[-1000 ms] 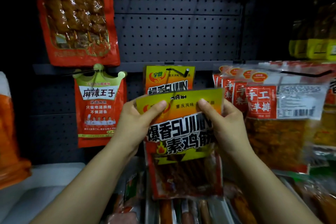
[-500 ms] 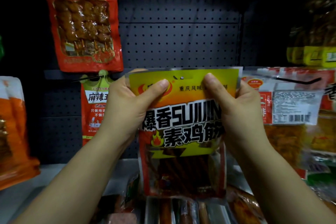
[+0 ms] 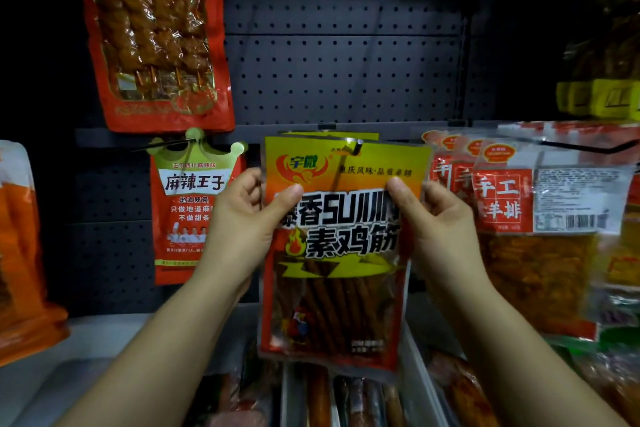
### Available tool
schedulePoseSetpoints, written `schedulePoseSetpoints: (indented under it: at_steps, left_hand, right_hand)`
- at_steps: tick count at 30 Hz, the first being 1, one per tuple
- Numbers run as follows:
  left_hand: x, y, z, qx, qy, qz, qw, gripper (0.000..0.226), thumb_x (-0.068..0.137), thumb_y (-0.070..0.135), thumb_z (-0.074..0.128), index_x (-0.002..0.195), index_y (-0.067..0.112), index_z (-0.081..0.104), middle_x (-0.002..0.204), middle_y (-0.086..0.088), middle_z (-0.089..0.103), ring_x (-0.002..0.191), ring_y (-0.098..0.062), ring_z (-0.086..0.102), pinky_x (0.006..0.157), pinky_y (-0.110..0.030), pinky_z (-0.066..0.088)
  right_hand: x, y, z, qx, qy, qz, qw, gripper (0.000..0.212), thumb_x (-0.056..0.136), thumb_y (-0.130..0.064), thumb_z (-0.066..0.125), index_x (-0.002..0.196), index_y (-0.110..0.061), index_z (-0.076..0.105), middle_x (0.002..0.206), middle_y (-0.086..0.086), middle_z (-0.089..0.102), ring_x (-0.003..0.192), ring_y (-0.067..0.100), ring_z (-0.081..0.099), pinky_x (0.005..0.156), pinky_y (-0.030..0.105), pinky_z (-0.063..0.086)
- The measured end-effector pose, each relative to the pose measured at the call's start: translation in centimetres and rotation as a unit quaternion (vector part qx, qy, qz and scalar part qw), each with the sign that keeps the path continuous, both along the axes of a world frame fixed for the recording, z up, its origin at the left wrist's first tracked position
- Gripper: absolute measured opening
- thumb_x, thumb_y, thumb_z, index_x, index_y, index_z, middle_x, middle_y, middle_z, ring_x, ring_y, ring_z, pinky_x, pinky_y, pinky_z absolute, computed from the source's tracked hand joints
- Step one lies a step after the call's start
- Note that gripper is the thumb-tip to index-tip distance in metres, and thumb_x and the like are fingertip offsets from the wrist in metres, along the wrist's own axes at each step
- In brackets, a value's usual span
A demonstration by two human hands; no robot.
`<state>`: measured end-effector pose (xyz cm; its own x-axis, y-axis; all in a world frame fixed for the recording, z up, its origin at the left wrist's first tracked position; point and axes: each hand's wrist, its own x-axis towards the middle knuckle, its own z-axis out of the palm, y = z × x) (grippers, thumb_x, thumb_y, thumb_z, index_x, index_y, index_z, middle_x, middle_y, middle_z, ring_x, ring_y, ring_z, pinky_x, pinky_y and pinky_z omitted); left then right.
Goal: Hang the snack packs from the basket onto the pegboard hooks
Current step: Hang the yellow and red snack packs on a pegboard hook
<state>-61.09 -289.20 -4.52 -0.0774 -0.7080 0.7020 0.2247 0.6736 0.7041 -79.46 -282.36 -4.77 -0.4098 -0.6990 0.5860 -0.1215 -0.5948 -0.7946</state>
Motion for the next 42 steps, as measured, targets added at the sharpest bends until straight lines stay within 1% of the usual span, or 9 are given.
schedulePoseSetpoints:
  at_steps: [4,7,13,16,19,27,30,36,42]
  left_hand:
    - [-0.2,-3.0,-1.3,0.027,-0.016,0.038,0.999,0.01,0.083,0.016,0.067,0.085,0.022,0.06,0.073,0.013,0.071,0.064,0.006,0.063,0.055,-0.007,0.045]
    - [-0.9,-5.4,-1.5,0.048,-0.039,0.059,0.996,0.008,0.087,0.016,0.064,0.083,0.021,0.06,0.08,0.004,0.071,0.07,0.001,0.066,0.061,-0.012,0.049]
    - [-2.3,-9.9,-0.6,0.072,-0.084,0.119,0.987,0.011,0.087,0.02,0.065,0.079,0.018,0.058,0.081,-0.007,0.068,0.077,-0.02,0.063,0.074,-0.034,0.048]
    - [-2.5,-11.9,-0.3,0.068,-0.11,0.162,0.978,0.013,0.086,0.026,0.066,0.078,0.018,0.059,0.086,-0.017,0.069,0.078,-0.026,0.063,0.075,-0.043,0.051]
    - [-2.6,-13.2,-0.2,0.06,-0.131,0.186,0.972,0.021,0.085,0.031,0.066,0.069,0.024,0.054,0.07,-0.004,0.063,0.066,-0.019,0.056,0.064,-0.034,0.043]
    - [-3.5,-14.7,-1.1,0.12,-0.09,0.147,0.978,0.028,0.086,0.035,0.065,0.07,0.016,0.051,0.079,-0.012,0.06,0.074,-0.022,0.054,0.067,-0.036,0.042]
    - [-3.0,-13.9,-2.9,0.125,-0.084,0.131,0.98,0.022,0.086,0.034,0.066,0.075,0.02,0.053,0.09,-0.017,0.067,0.083,-0.027,0.061,0.076,-0.043,0.05]
    - [-1.8,-12.5,-8.8,0.155,-0.131,0.129,0.971,0.014,0.085,0.021,0.067,0.09,0.017,0.055,0.084,0.0,0.061,0.075,-0.012,0.058,0.063,-0.019,0.042]
    - [-2.2,-12.3,-11.3,0.182,-0.141,0.158,0.96,0.01,0.091,0.023,0.06,0.093,0.014,0.056,0.089,-0.004,0.06,0.083,-0.017,0.056,0.066,-0.023,0.041]
  right_hand:
    - [-0.5,-2.2,-1.2,0.035,-0.002,-0.029,0.999,0.033,0.087,-0.032,0.064,0.082,0.001,0.064,0.094,0.036,0.063,0.087,0.052,0.061,0.08,0.063,0.049]
    - [-0.7,-4.2,-0.8,0.056,-0.005,-0.05,0.997,0.036,0.089,-0.031,0.063,0.084,0.006,0.064,0.096,0.039,0.061,0.091,0.055,0.058,0.08,0.057,0.05]
    - [-1.4,-8.3,0.4,0.105,0.015,-0.092,0.99,0.036,0.088,-0.035,0.064,0.08,0.0,0.066,0.094,0.031,0.066,0.088,0.042,0.067,0.079,0.052,0.056]
    - [-2.0,-10.5,0.4,0.117,0.04,-0.123,0.985,0.04,0.087,-0.04,0.065,0.075,-0.001,0.062,0.071,0.02,0.063,0.068,0.019,0.07,0.07,0.042,0.054]
    - [-2.4,-12.4,0.4,0.14,0.05,-0.16,0.976,0.043,0.084,-0.044,0.066,0.06,-0.013,0.051,0.054,-0.001,0.053,0.041,0.002,0.055,0.057,0.026,0.042]
    - [-2.6,-14.7,-0.6,0.179,0.045,-0.204,0.961,0.057,0.08,-0.059,0.061,0.049,-0.018,0.037,0.05,-0.002,0.044,0.051,0.014,0.044,0.056,0.031,0.036]
    - [-2.6,-14.4,-2.8,0.164,0.041,-0.171,0.971,0.052,0.084,-0.052,0.062,0.052,-0.017,0.042,0.054,0.002,0.048,0.054,0.016,0.048,0.057,0.028,0.038]
    - [-3.7,-12.4,-10.3,0.18,0.046,-0.083,0.979,0.022,0.087,-0.023,0.066,0.071,-0.01,0.058,0.072,0.009,0.058,0.069,0.014,0.05,0.065,0.027,0.038]
    - [-3.7,-12.1,-13.1,0.215,0.041,-0.091,0.971,0.029,0.088,-0.028,0.065,0.064,-0.014,0.055,0.051,-0.008,0.052,0.044,-0.003,0.044,0.05,0.016,0.034]
